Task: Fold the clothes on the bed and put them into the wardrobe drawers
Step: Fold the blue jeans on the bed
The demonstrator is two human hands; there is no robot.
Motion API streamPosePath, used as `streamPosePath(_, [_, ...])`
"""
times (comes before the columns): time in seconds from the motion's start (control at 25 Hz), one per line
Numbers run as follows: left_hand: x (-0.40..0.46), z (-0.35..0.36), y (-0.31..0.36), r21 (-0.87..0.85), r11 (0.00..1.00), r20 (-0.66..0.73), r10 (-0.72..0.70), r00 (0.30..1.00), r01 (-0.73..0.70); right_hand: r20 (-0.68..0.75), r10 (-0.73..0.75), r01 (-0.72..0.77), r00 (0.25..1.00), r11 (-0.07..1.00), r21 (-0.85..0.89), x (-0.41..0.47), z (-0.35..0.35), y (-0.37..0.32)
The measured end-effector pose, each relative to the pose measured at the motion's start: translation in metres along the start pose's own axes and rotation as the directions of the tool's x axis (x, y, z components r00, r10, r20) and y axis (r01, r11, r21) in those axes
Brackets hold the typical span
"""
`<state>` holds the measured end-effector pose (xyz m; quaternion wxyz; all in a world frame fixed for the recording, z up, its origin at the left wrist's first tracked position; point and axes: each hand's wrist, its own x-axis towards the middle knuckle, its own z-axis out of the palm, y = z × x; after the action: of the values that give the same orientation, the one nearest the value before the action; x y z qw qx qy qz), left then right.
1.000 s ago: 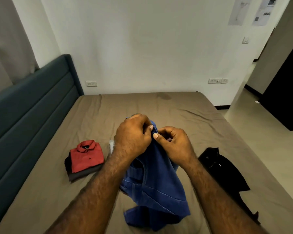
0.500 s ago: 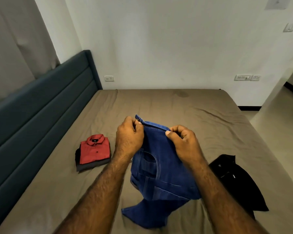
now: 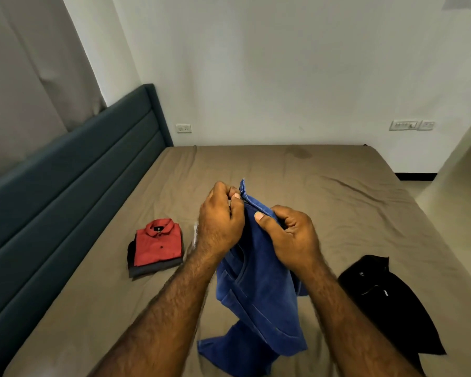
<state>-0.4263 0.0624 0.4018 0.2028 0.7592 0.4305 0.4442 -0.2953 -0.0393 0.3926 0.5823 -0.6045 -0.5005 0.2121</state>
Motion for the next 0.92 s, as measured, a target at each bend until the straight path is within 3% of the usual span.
streamPosePath(0.08, [-0.002, 0.0, -0.003, -0.109, 0.991, 0.14, -0.057, 0.989, 0.073, 0.007, 0.016, -0.017, 1.0, 0.995, 0.101, -0.003, -0.001, 0.001])
streamPosePath(0.16, [-0.002, -0.005, -0.008, -0.302, 0.927, 0.349, -0.11, 0.931, 0.222, 0.019, 0.085, -0.087, 0.996, 0.973, 0.212, -0.003, -0.009, 0.006])
streamPosePath(0.28, [0.008, -0.025, -0.03, -0.375, 0.732, 0.632, -0.247, 0.734, 0.569, 0.114, 0.155, -0.182, 0.981, 0.941, 0.284, -0.004, -0.016, 0.012])
streamPosePath(0.36, [0.008, -0.034, -0.036, -0.316, 0.727, 0.731, -0.223, 0.645, 0.609, 0.134, 0.152, -0.186, 0.979, 0.934, 0.305, -0.009, -0.016, 0.014])
streamPosePath(0.52, [-0.014, -0.028, -0.024, -0.535, 0.646, 0.551, -0.223, 0.804, 0.545, 0.187, 0.186, -0.24, 0.965, 0.913, 0.33, -0.011, -0.019, 0.018])
streamPosePath(0.6, [-0.025, -0.025, -0.02, -0.594, 0.629, 0.513, -0.185, 0.839, 0.502, 0.197, 0.16, -0.194, 0.967, 0.967, 0.167, -0.007, -0.013, 0.022])
streamPosePath(0.72, [-0.034, -0.02, -0.012, -0.591, 0.665, 0.477, -0.17, 0.862, 0.457, 0.044, 0.144, -0.145, 0.989, 0.989, 0.01, -0.006, -0.005, 0.028])
streamPosePath(0.8, [-0.038, -0.02, -0.01, -0.571, 0.695, 0.474, -0.157, 0.866, 0.438, 0.021, 0.185, -0.186, 0.983, 0.974, 0.131, -0.008, -0.006, 0.027])
streamPosePath(0.92, [-0.052, -0.025, -0.019, -0.544, 0.72, 0.522, -0.112, 0.846, 0.431, 0.148, 0.285, -0.318, 0.947, 0.899, 0.302, -0.017, -0.005, 0.031])
